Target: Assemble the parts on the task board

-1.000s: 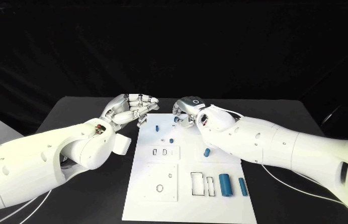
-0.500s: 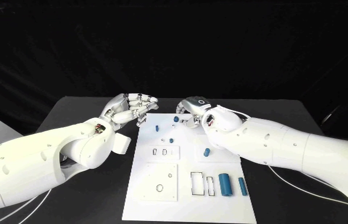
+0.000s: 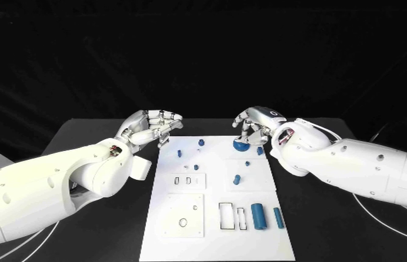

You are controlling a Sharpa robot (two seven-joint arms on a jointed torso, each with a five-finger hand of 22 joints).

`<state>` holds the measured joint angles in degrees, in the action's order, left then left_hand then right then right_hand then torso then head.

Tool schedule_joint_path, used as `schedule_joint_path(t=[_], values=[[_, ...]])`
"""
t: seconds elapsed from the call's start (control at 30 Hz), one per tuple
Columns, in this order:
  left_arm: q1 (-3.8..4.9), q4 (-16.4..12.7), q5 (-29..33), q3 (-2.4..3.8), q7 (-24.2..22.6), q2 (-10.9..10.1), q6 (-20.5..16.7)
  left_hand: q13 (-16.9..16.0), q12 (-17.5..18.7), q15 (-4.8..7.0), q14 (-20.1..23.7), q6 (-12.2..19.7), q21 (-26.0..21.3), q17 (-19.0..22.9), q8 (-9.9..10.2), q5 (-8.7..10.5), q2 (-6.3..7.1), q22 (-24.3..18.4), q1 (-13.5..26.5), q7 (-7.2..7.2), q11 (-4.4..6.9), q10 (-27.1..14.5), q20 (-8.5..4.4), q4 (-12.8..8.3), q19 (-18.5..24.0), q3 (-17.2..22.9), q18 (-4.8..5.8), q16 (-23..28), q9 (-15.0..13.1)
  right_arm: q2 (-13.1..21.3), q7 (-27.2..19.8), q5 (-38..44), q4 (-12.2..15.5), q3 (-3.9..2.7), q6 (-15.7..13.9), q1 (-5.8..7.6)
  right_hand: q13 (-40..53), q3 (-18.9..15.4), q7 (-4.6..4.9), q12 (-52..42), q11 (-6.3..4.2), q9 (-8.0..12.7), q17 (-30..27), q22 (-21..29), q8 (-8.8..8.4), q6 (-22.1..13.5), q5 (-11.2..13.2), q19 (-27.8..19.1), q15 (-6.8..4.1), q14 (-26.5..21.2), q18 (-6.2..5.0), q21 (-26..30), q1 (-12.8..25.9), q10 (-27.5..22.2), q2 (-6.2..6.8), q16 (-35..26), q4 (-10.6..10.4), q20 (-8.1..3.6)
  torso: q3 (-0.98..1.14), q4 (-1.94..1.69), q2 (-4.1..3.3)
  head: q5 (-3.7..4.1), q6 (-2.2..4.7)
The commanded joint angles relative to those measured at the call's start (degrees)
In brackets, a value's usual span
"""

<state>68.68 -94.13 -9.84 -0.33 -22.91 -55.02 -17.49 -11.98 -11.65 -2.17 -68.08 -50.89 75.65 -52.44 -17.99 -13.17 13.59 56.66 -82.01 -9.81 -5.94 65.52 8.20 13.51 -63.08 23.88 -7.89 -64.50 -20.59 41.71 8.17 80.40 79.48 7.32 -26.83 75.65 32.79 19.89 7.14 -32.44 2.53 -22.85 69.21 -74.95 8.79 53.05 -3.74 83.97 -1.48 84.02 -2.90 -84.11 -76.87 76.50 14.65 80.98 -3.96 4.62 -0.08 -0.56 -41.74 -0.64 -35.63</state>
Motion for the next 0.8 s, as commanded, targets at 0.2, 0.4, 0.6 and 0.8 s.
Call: schedule_joint_path(t=[0.2,0.4,0.6,0.8], values=[[0.06,0.01,0.18,0.04,-0.32,0.17,1.12,-0.09,-0.19,-0.09,-0.46,0.28,0.23,-0.03,-0.18,0.37,-0.49,0.09,-0.04,-0.06,-0.09,-0.37,0.03,0.01,-0.25,0.30,0.89,-0.17,-0.09,1.27,0.22,-11.99,-2.87,-0.05,6.79,0.23,48.59,-7.49,1.75,-49.54,1.60,-0.87,12.65,-13.69,0.98,-1.32,0.27,5.09,1.39,4.48,2.51,-4.77,-2.10,6.57,-2.32,6.27,-4.23,1.38,0.29,0.28,0.31,-0.07,-0.34],[0.05,0.01,0.10,0.04,-0.31,0.17,1.16,-0.09,-0.19,-0.09,-0.46,0.28,0.23,-0.03,-0.18,0.37,-0.49,0.09,-0.04,-0.06,-0.09,-0.37,0.03,0.01,-0.25,0.30,0.89,-0.17,-0.09,0.06,1.17,-12.02,-5.41,0.01,7.85,-0.19,51.86,-8.95,2.03,-52.61,1.92,-0.94,15.24,-14.57,1.10,-1.88,0.27,5.69,1.73,4.92,2.76,-5.48,-3.02,8.81,-2.59,7.28,-5.50,1.70,0.25,0.30,0.18,-0.26,-0.50],[0.05,0.04,0.04,0.04,-0.29,0.24,1.25,-0.09,-0.19,-0.09,-0.46,0.28,0.23,-0.03,-0.18,0.37,-0.49,0.09,-0.04,-0.06,-0.09,-0.37,0.03,0.01,-0.25,0.30,0.89,-0.17,-0.09,-1.84,2.22,-11.34,-6.92,0.11,8.07,-0.73,52.63,-9.71,2.23,-53.34,2.10,-0.91,16.39,-15.05,0.97,-2.41,0.25,6.03,1.91,5.13,2.90,-5.89,-3.23,9.35,-2.66,7.69,-6.30,1.86,0.24,0.12,0.11,-0.29,-0.64],[0.05,0.05,-0.03,0.04,-0.25,0.28,1.30,-0.17,-0.28,-0.09,-0.50,0.29,0.27,-0.06,-0.20,0.38,-0.48,0.09,-0.02,-0.05,-0.09,-0.38,0.04,-0.03,-0.20,0.31,0.88,-0.24,-0.13,-3.66,3.25,-10.67,-8.61,0.23,8.17,-1.37,52.94,-9.81,2.26,-53.62,2.14,-0.92,16.71,-15.05,1.00,-2.43,0.24,6.03,1.96,5.19,2.90,-5.89,-3.32,9.61,-2.81,7.80,-6.53,1.91,0.37,-0.07,-0.13,-0.19,-0.72]])
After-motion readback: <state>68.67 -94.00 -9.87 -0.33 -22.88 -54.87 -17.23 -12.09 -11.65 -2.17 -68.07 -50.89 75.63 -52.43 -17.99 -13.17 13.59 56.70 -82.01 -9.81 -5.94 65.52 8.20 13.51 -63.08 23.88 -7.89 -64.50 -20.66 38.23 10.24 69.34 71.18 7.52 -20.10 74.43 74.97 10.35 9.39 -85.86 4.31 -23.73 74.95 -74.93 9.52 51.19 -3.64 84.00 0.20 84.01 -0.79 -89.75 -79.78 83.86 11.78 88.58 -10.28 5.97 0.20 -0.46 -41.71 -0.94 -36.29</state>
